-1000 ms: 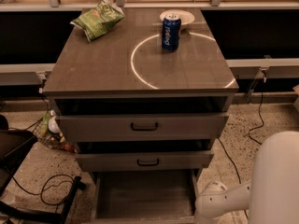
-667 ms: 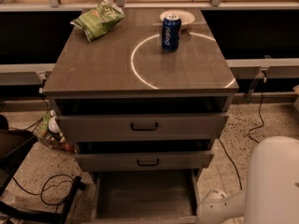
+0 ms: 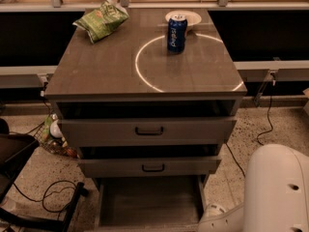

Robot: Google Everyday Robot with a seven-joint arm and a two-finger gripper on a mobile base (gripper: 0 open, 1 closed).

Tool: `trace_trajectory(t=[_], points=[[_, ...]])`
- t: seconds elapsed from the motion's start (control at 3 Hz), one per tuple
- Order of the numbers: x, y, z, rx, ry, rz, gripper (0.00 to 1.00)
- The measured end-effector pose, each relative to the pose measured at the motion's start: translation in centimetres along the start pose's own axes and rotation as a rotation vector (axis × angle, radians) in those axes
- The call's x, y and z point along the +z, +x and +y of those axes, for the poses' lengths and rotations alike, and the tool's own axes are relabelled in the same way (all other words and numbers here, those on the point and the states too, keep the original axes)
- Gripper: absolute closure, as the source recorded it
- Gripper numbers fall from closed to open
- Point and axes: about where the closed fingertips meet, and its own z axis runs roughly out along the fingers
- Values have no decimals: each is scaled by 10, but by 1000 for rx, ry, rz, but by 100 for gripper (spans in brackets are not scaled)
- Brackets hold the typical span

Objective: Close bottom drawer

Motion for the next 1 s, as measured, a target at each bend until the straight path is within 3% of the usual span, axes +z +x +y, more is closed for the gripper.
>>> trace_trajectory(t=[1.0], points=[[16,-50,-41,-89,87,46,100]])
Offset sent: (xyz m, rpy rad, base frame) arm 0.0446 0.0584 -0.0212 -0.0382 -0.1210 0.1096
